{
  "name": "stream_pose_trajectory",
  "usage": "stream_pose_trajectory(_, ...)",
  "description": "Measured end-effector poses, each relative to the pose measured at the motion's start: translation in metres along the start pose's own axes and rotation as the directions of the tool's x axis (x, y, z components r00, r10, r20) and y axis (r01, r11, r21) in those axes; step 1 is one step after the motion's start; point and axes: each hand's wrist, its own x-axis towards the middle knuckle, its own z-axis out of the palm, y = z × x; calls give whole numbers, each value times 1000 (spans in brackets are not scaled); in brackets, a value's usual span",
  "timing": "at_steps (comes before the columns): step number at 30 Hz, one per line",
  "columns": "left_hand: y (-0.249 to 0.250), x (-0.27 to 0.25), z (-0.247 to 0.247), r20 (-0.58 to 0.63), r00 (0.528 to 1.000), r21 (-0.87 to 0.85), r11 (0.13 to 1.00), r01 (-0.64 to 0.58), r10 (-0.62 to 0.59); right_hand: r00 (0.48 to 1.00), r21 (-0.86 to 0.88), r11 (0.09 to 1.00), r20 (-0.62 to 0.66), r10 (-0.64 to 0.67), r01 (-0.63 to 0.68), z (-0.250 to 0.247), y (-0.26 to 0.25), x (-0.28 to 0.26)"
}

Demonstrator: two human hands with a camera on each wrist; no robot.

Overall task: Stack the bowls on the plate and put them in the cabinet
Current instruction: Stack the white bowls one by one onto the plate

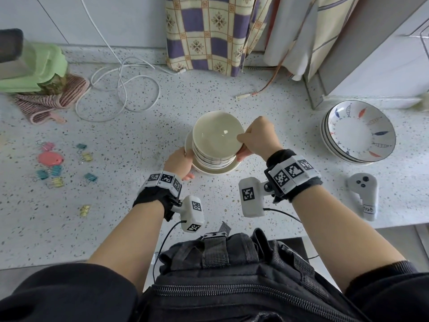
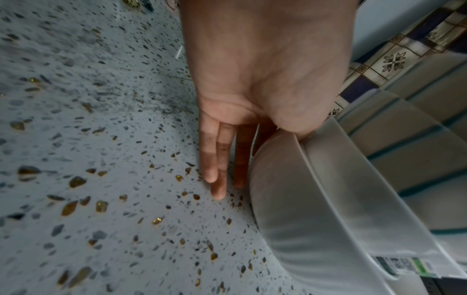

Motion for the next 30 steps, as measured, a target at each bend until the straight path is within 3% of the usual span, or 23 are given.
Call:
stream_pose_trajectory(6, -4, 1, 1, -21, 998, 1, 998, -67, 67, 1000, 83, 997, -29, 5, -3, -5, 8, -1)
stream_pose_trajectory(12, -12, 7, -2, -72, 990, -5, 992, -125, 124, 974, 279, 951, -140, 179, -135, 5, 30, 1)
stream_pose_trajectory(15, -12, 6, -4, -105, 978, 7, 983, -183, 183, 973, 277, 933, 47, 226, -230, 16, 49, 1)
stream_pose_trajectory(17, -12, 7, -6, -104, 976, -8, 982, -191, 189, 943, 347, 885, 229, 240, -310, 25, 57, -1)
stream_pose_trajectory(19, -14, 6, -8, -81, 980, -38, 982, -183, 179, 915, 393, 847, 327, 236, -359, 34, 61, -2)
stream_pose_trajectory(24, -17, 4, -13, -28, 983, -47, 982, -183, 182, 899, 559, 725, 392, 196, -402, 53, 63, -3)
stream_pose_trajectory(30, -14, -1, -16, 1, 982, 6, 982, -186, 186, 925, 654, 656, 303, 229, -377, 65, 55, -5)
